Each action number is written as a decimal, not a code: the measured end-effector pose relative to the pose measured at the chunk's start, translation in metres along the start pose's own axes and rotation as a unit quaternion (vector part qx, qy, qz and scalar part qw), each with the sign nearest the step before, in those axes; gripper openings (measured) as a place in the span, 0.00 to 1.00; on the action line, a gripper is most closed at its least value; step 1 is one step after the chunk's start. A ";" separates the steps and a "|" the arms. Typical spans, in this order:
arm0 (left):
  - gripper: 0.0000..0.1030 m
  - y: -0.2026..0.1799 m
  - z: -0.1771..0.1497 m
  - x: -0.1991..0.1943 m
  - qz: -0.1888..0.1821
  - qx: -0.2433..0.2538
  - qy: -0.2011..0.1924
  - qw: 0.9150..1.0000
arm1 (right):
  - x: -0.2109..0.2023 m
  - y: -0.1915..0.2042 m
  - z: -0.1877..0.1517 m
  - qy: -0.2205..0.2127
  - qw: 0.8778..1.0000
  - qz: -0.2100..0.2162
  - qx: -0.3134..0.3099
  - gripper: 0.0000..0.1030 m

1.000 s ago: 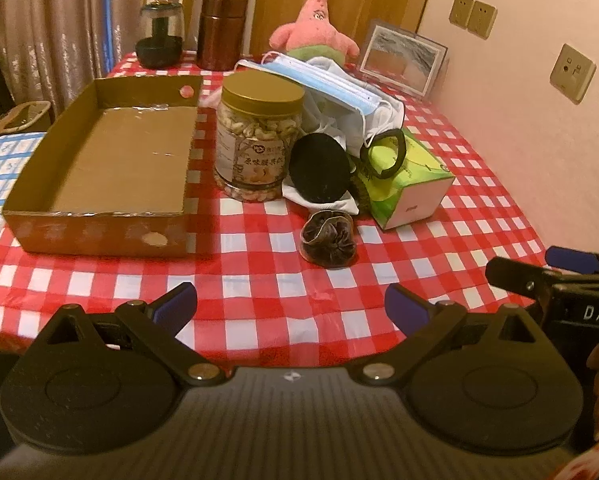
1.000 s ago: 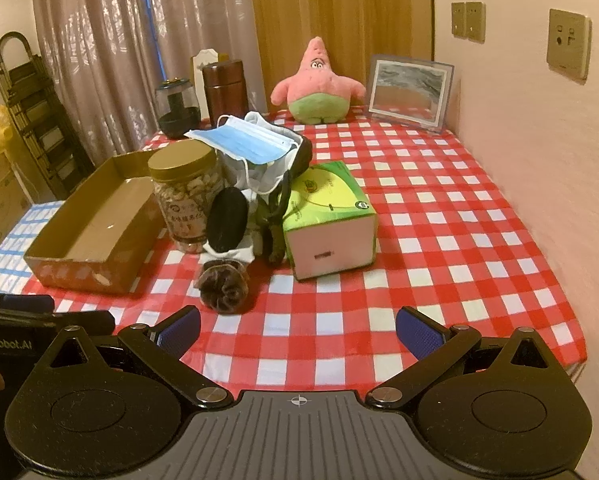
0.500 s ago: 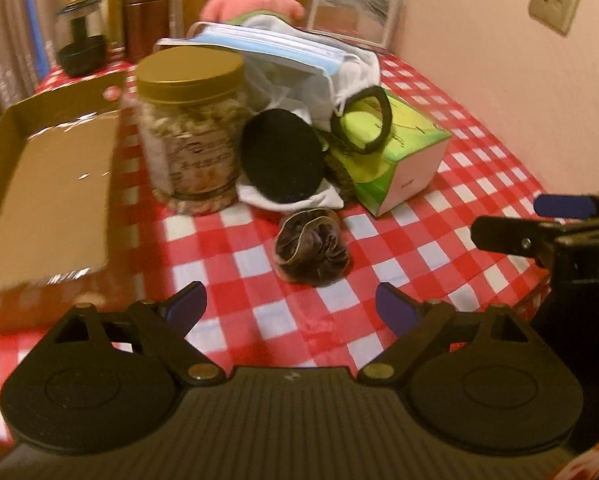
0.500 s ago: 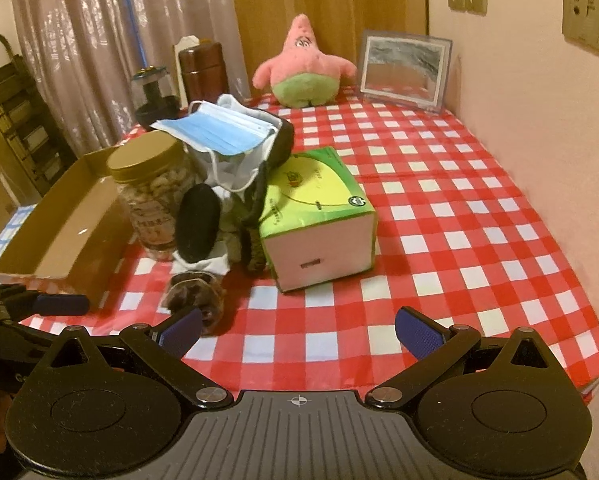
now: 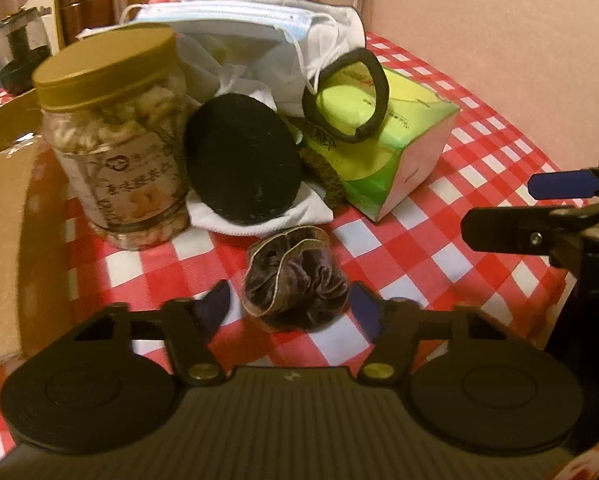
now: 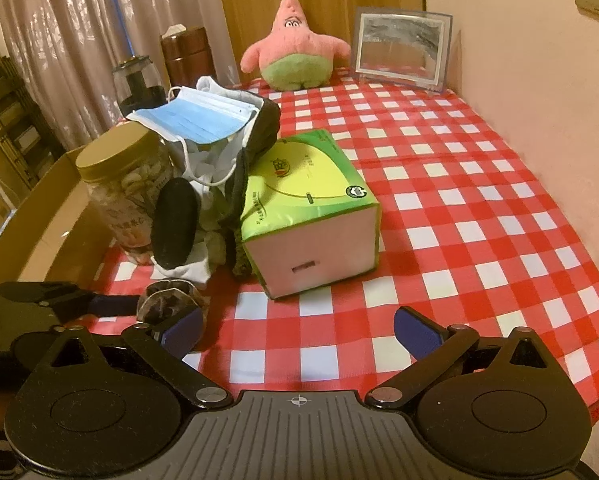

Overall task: Organize soft objects
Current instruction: 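Grasp the dark fabric ball with the left gripper while the right gripper grasps the black eye mask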

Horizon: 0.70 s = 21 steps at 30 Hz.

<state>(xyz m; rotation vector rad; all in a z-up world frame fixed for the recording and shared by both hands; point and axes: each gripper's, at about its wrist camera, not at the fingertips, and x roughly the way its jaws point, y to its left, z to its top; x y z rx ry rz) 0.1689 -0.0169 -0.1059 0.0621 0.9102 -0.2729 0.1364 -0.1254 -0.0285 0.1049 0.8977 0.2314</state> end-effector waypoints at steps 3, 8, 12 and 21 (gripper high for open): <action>0.36 0.004 0.000 0.002 -0.006 -0.010 -0.004 1.000 | 0.005 -0.001 0.000 0.006 1.000 -0.001 0.000 0.96; 0.21 0.014 -0.003 -0.010 -0.010 -0.026 -0.004 1.000 | 0.008 0.007 0.001 0.009 1.000 0.008 -0.011 0.92; 0.17 0.026 -0.008 -0.032 -0.006 -0.046 -0.013 0.999 | 0.009 0.022 0.005 0.010 0.999 0.029 -0.026 0.84; 0.17 0.071 -0.004 -0.086 0.041 -0.094 -0.052 0.993 | 0.027 0.070 0.022 -0.007 0.994 0.078 -0.074 0.74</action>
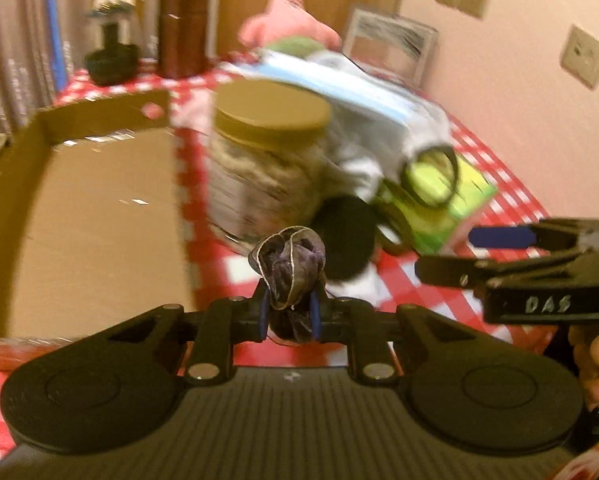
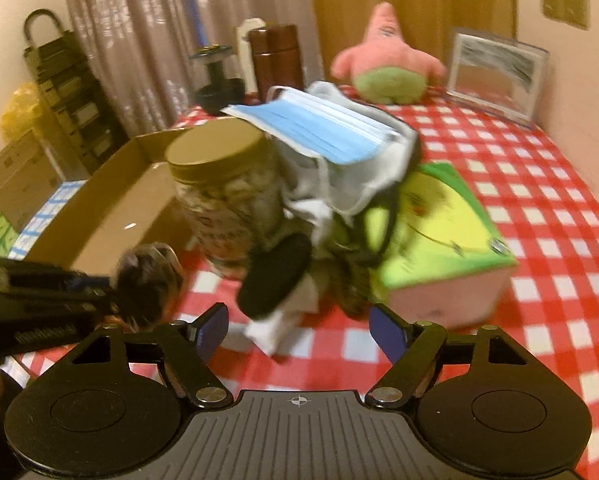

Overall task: Organize soft objects
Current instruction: 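Grasp the dark fabric ball with the left gripper while the right gripper grasps the black eye mask, then carry the fabric ball and eye mask into the cardboard tray and release both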

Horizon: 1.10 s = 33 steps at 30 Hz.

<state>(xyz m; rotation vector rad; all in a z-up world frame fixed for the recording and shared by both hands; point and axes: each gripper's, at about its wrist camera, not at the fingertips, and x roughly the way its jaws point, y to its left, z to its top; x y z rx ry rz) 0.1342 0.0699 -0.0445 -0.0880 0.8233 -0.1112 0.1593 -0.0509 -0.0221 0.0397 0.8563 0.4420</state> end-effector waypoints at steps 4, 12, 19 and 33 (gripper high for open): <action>0.17 0.019 0.010 -0.007 0.019 -0.014 -0.015 1.000 | 0.026 0.014 0.007 0.004 1.000 0.003 -0.013 0.71; 0.17 0.039 0.013 -0.002 0.018 -0.044 -0.021 0.999 | 0.071 0.019 0.008 0.023 1.000 -0.005 0.004 0.55; 0.17 0.042 0.011 0.003 0.017 -0.051 -0.019 0.998 | 0.083 0.022 0.011 0.015 1.000 -0.026 0.000 0.29; 0.17 0.041 0.015 -0.026 0.023 -0.060 -0.038 0.997 | 0.006 0.013 0.008 -0.037 0.998 -0.031 0.036 0.11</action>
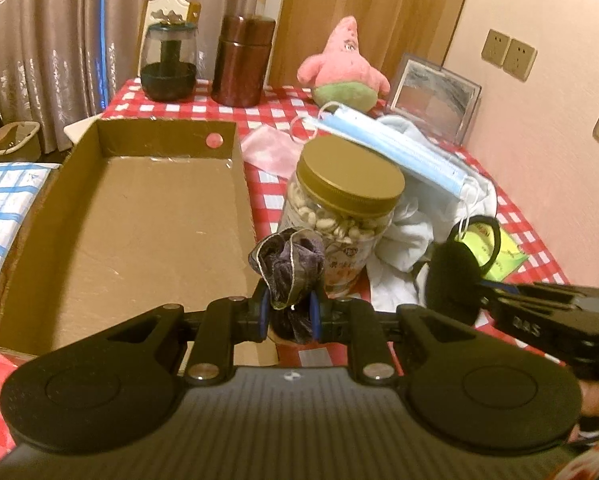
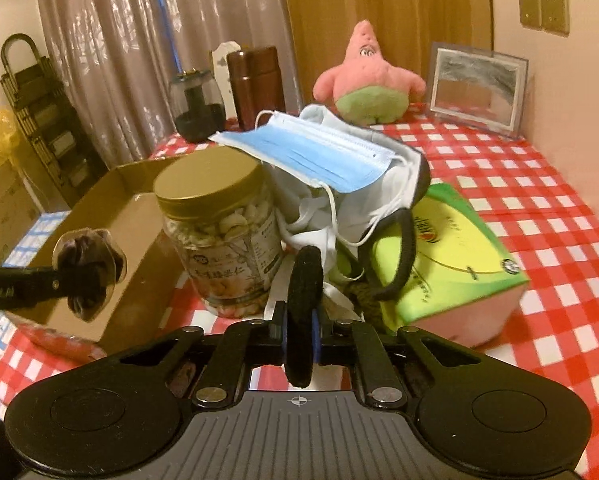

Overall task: Organize soft objects
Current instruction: 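Carry the fabric ball and eye mask into the cardboard tray and release both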

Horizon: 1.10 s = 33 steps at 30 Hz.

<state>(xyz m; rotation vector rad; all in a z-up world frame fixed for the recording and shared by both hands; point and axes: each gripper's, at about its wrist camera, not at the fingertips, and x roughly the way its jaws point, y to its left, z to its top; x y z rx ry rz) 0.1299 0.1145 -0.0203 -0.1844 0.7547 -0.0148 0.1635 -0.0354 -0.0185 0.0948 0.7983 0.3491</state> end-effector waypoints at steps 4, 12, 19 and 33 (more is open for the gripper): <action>0.17 0.006 0.005 -0.016 0.011 -0.001 -0.011 1.000 | -0.020 0.016 0.000 -0.007 1.000 0.020 -0.016 0.10; 0.17 0.046 0.011 -0.034 0.053 -0.014 -0.017 0.998 | -0.021 0.075 0.017 -0.021 0.991 0.124 -0.040 0.10; 0.17 0.090 0.016 -0.021 0.085 -0.027 -0.013 0.996 | 0.025 0.131 0.031 -0.015 0.982 0.176 -0.073 0.10; 0.35 0.119 0.005 -0.001 0.107 -0.042 0.004 0.993 | 0.078 0.141 0.020 0.010 0.978 0.197 -0.075 0.58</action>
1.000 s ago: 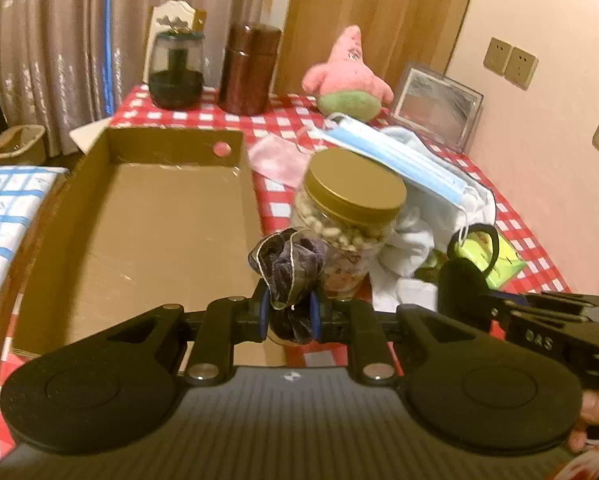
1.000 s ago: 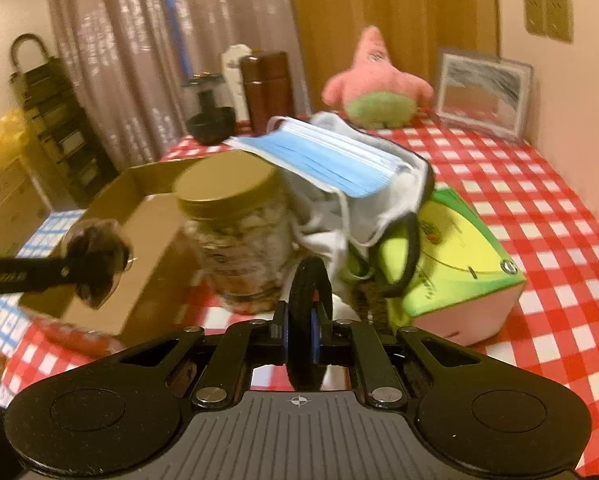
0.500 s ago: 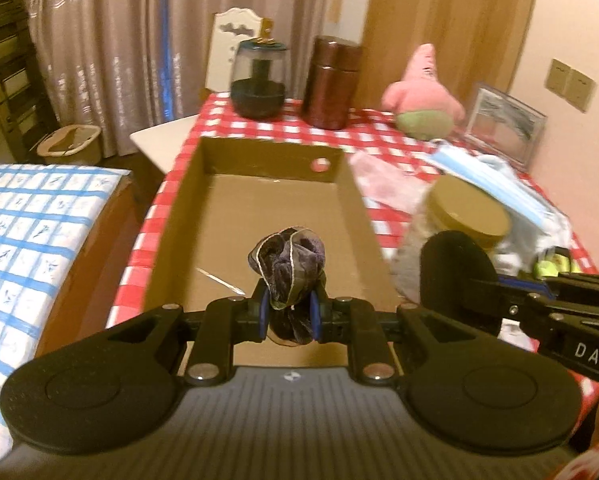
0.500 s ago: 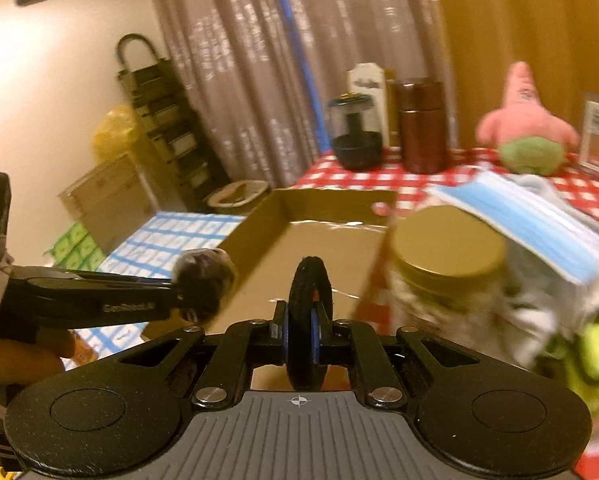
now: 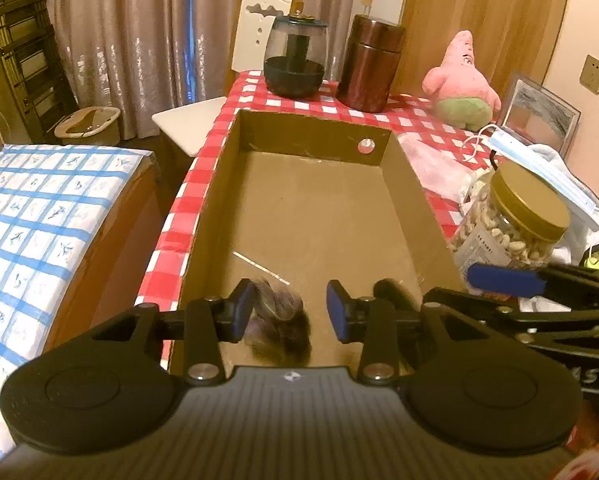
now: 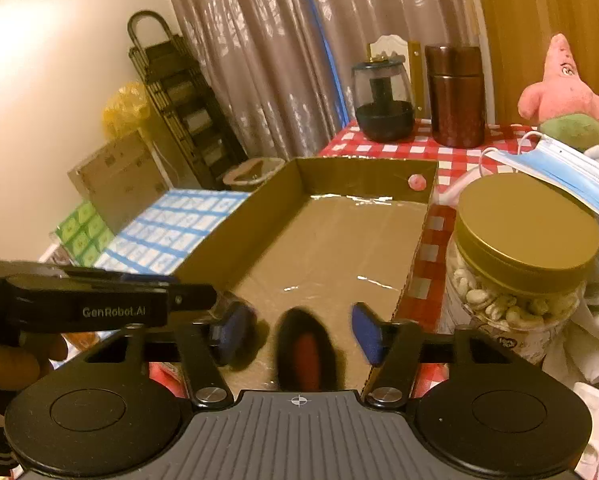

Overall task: Organize soft objects
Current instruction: 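Carry the fabric ball and eye mask into the cardboard tray and release both, then grasp the blue face mask with the right gripper and lift it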

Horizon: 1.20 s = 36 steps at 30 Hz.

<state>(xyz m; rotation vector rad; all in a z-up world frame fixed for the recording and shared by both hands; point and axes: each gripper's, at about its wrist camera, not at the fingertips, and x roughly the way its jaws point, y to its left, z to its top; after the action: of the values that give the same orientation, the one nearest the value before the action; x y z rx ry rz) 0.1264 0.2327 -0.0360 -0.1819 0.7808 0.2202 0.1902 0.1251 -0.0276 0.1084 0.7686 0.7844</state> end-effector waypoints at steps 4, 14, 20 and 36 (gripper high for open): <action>0.35 -0.001 -0.003 -0.010 0.002 -0.005 -0.003 1.000 | -0.014 -0.001 -0.001 0.001 1.000 -0.004 0.002 0.58; 0.40 -0.030 -0.009 -0.050 -0.021 -0.017 -0.023 0.999 | -0.088 -0.012 -0.018 -0.018 0.997 -0.074 0.002 0.58; 0.44 -0.063 -0.012 -0.064 -0.052 -0.014 -0.027 0.998 | -0.134 -0.026 -0.022 -0.041 0.991 -0.128 -0.024 0.58; 0.69 -0.139 -0.008 -0.068 -0.091 0.028 -0.031 0.995 | -0.182 -0.064 -0.018 -0.048 0.974 -0.204 -0.084 0.58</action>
<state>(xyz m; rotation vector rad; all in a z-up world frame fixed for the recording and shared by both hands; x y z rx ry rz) 0.1106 0.0878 0.0182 -0.1908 0.7025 0.0307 0.1333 -0.0465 0.0427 -0.1592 0.6021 0.4456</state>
